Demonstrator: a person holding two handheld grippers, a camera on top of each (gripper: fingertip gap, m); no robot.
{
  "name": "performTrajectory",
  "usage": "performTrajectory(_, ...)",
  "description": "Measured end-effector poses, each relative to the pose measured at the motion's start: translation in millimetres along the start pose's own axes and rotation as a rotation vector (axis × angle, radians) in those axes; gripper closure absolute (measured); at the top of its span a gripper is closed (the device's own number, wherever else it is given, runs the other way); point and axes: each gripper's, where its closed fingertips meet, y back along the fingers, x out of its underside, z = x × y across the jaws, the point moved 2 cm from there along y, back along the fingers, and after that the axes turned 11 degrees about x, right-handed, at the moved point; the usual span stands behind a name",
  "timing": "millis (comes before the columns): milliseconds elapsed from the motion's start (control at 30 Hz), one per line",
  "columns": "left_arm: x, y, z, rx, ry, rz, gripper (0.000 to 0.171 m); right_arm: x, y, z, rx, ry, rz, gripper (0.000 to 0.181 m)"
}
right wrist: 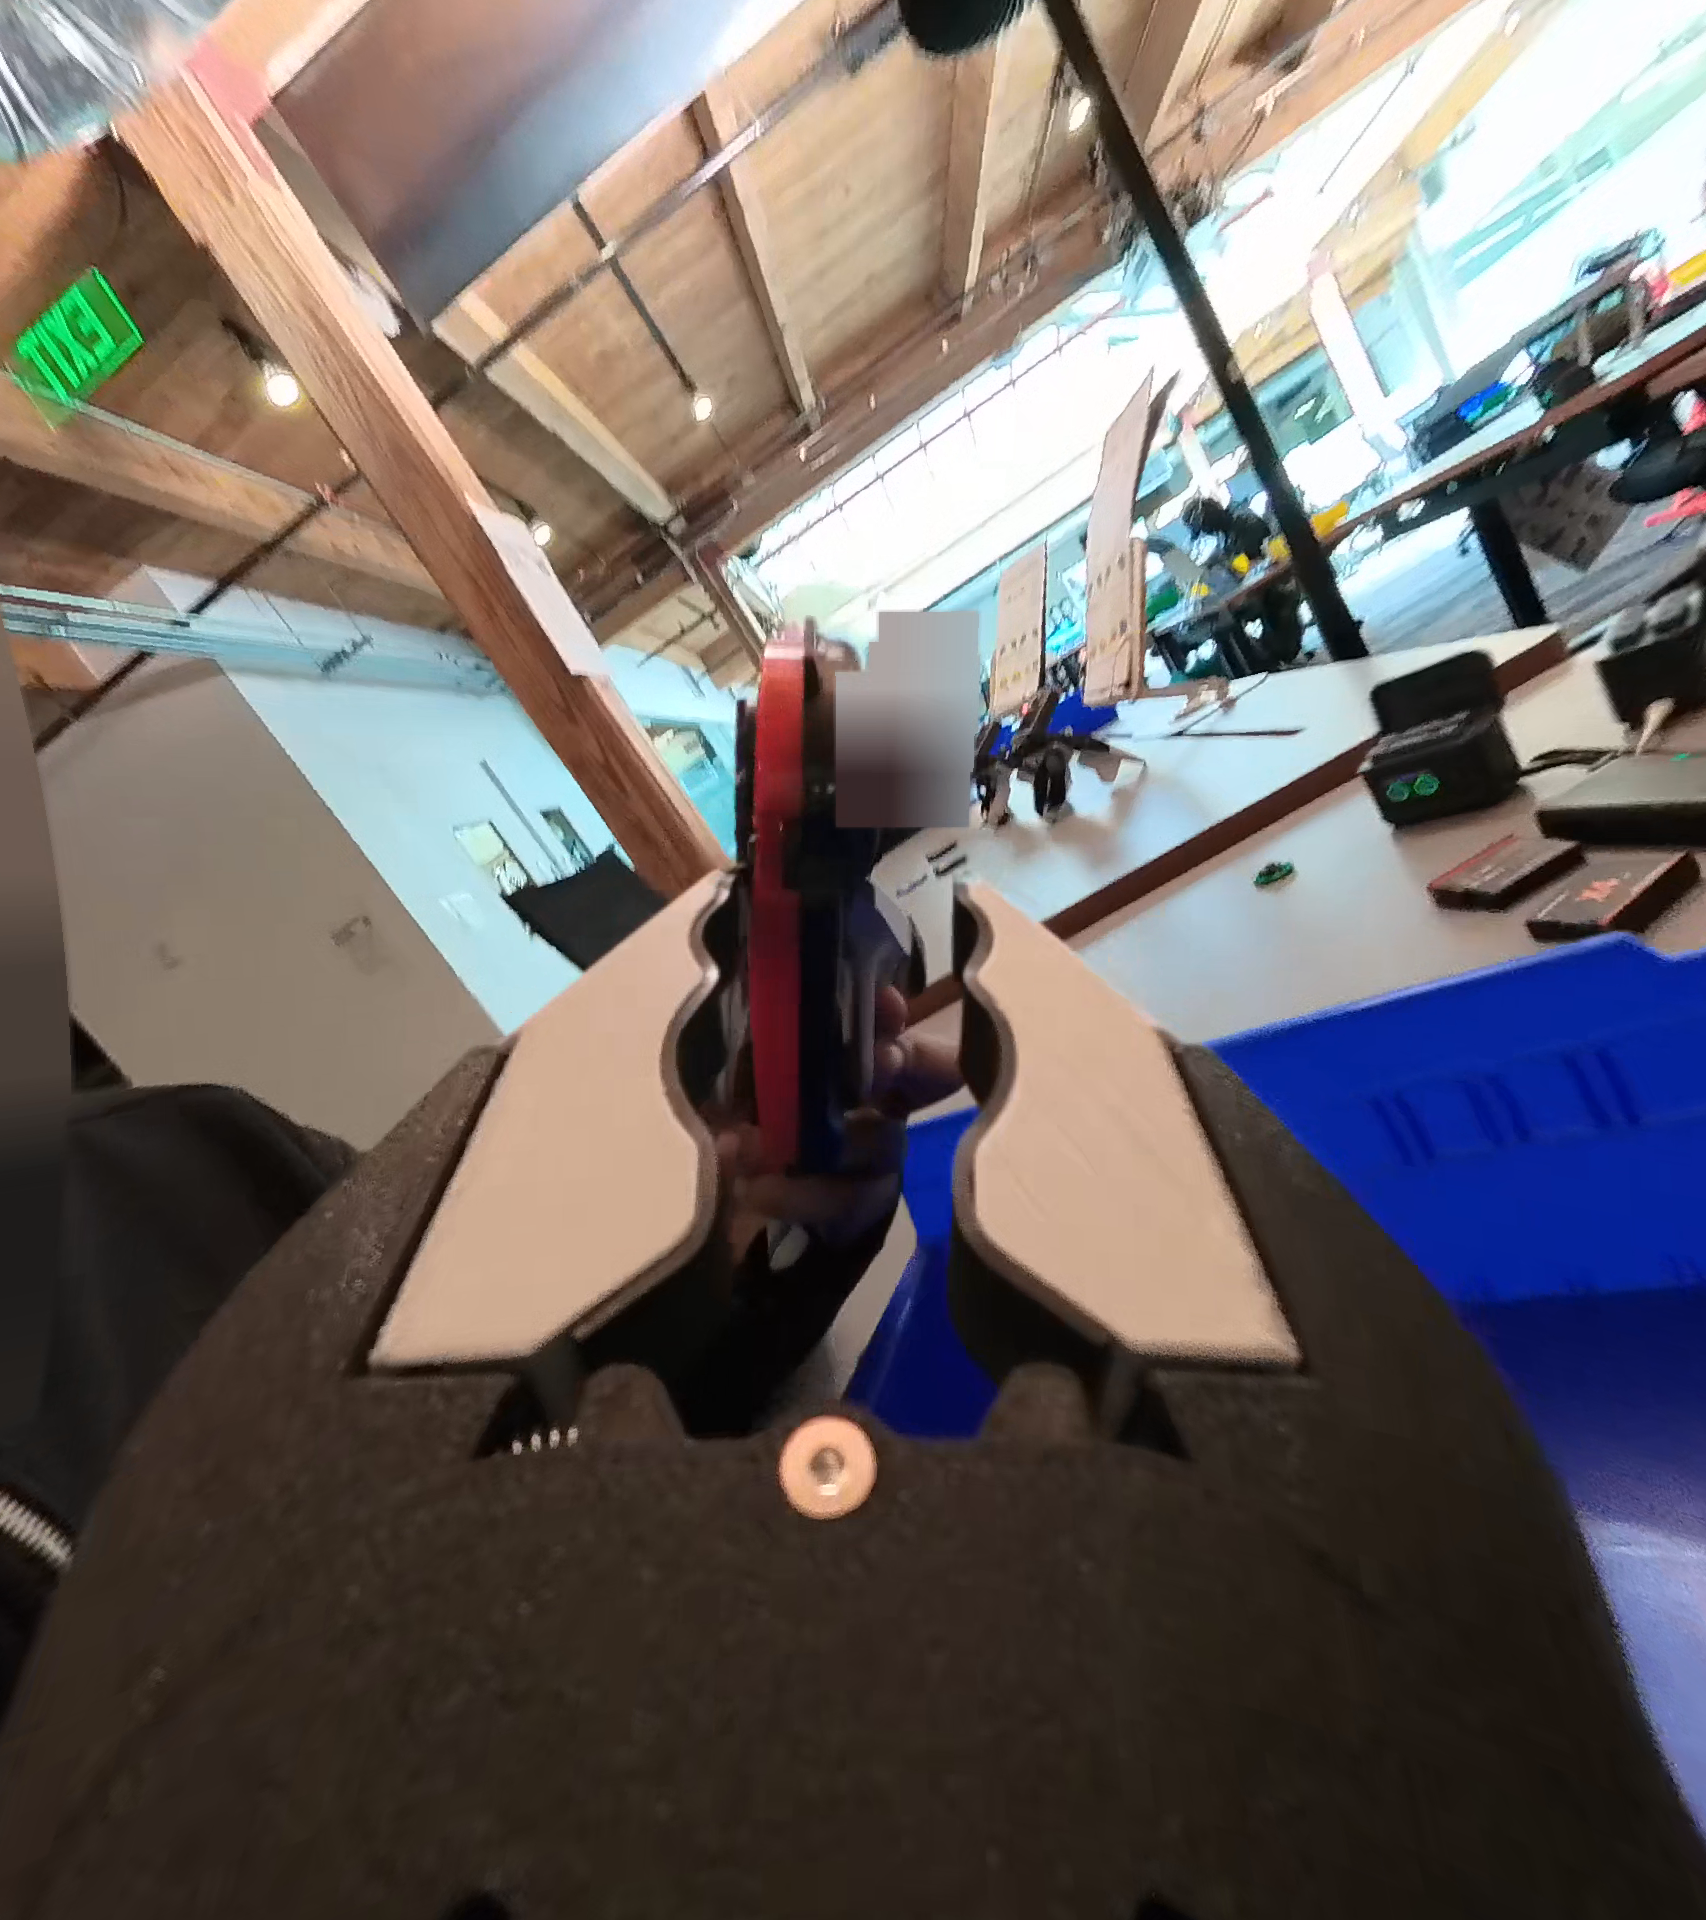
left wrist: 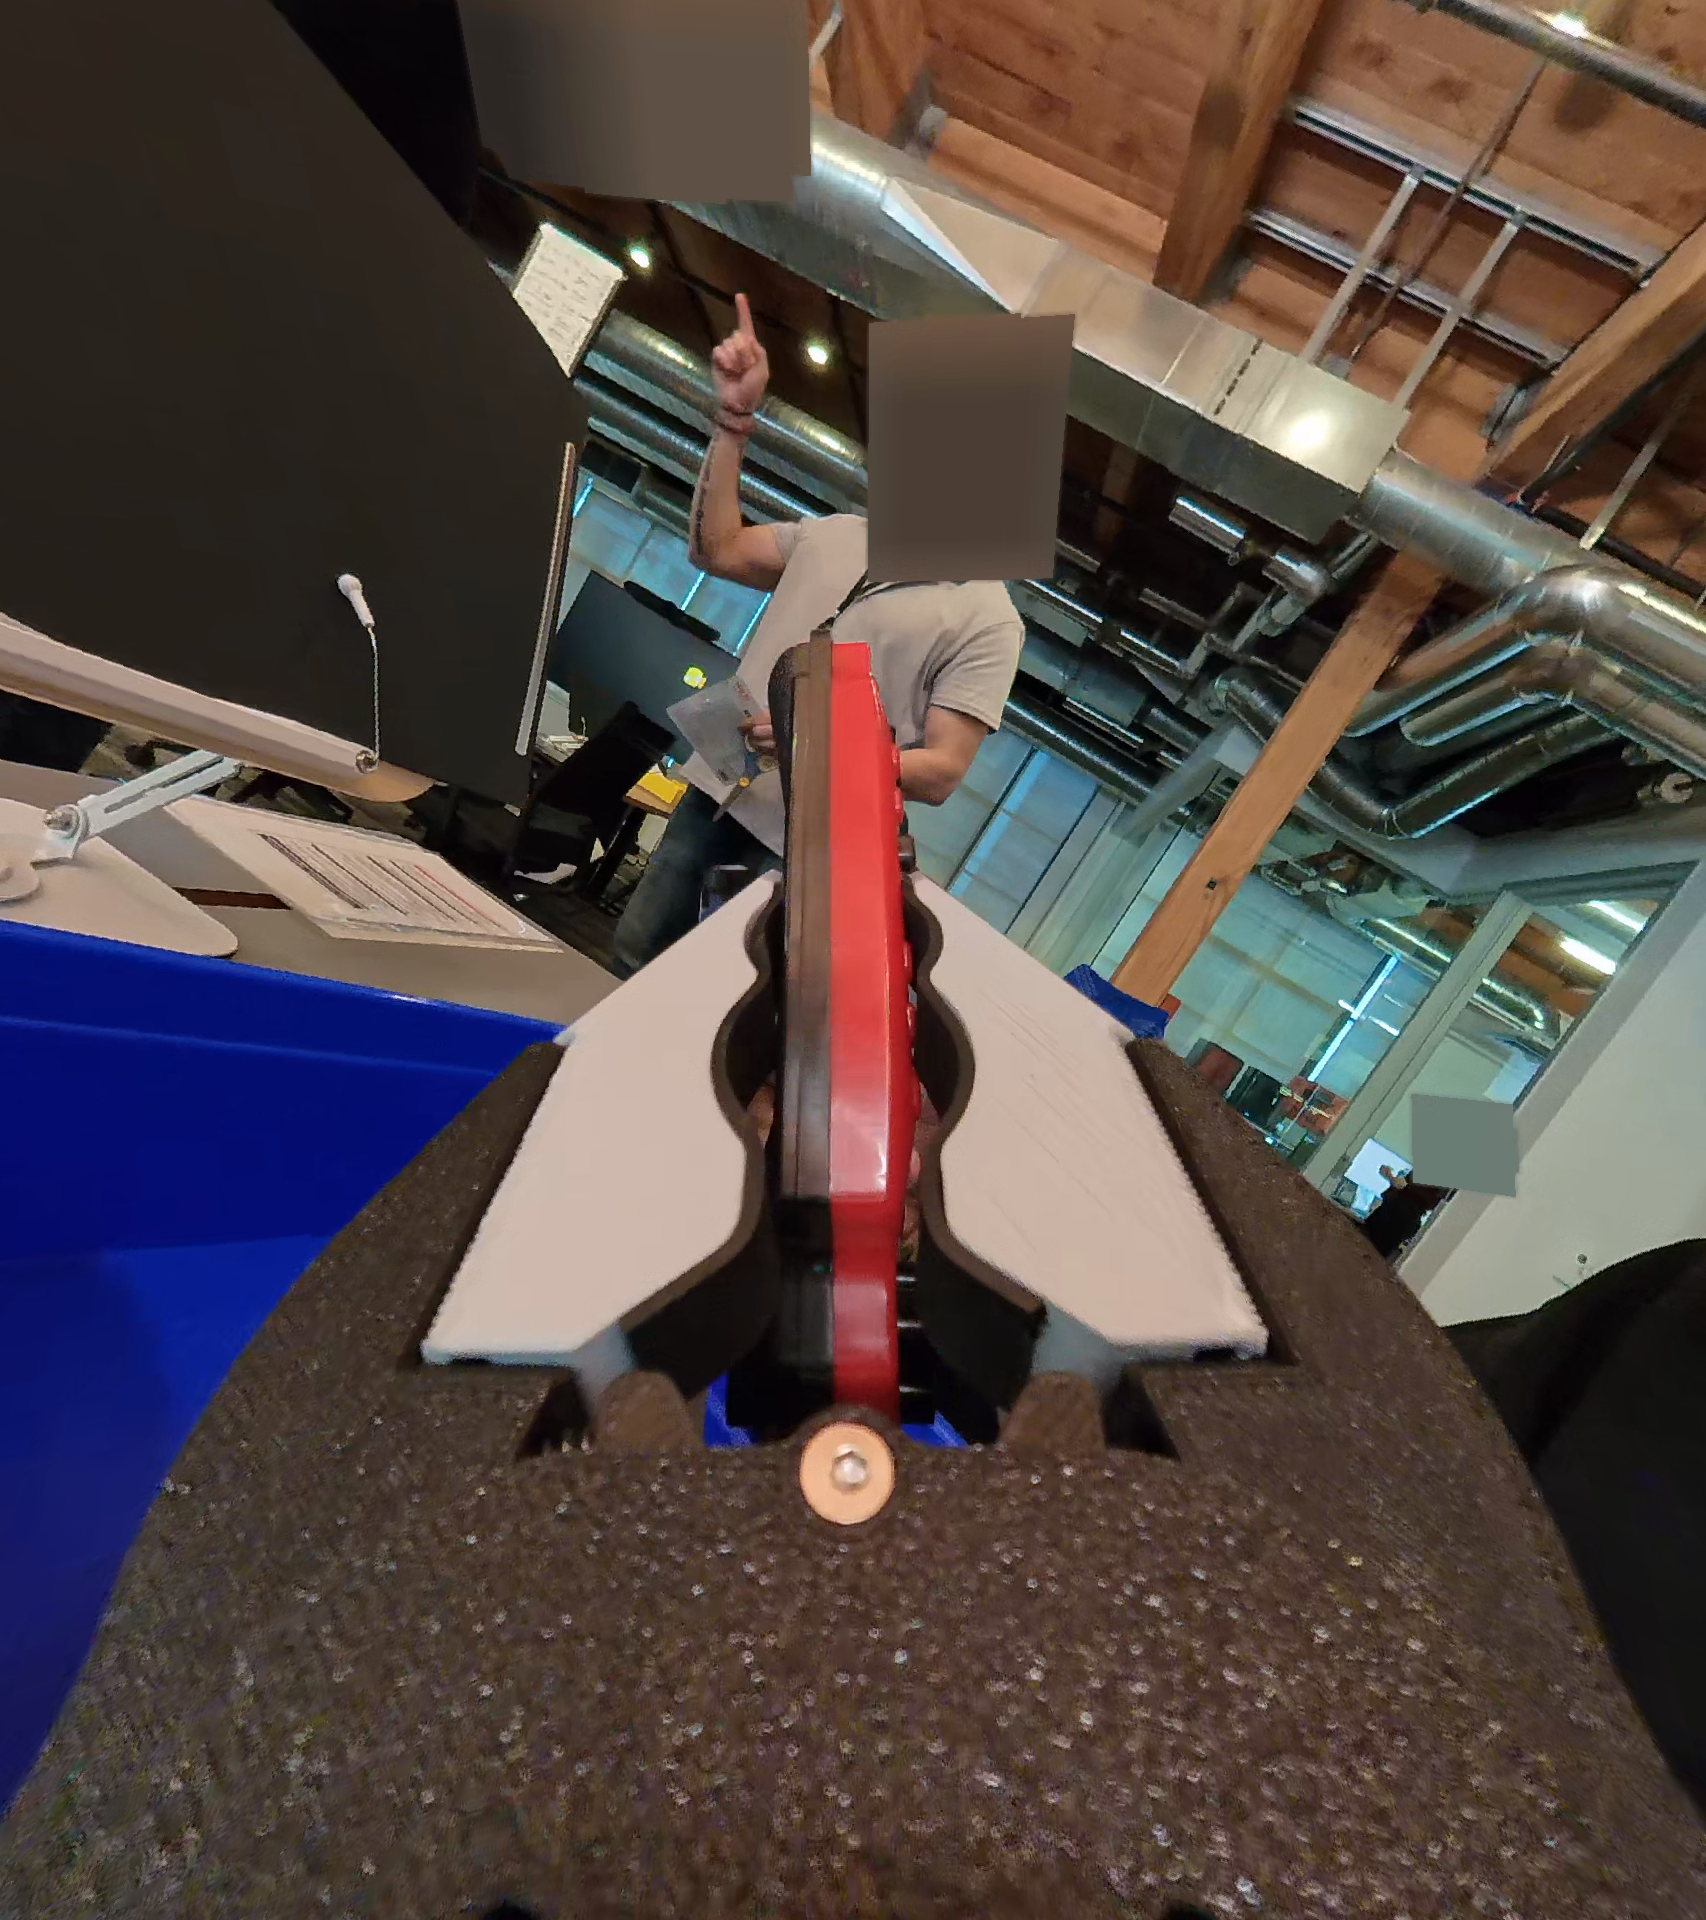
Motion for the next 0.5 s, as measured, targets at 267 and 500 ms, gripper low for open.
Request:
performTrajectory(267,4,-3,-1,0.012,0.005,0.004,0.152,9,-4,10,-0.008,0.114,0.044,0.159)
performTrajectory(500,34,-13,1,-0.003,-0.029,0.214,0.150,-7,6,12,-0.065,0.048,-0.029,0.162)
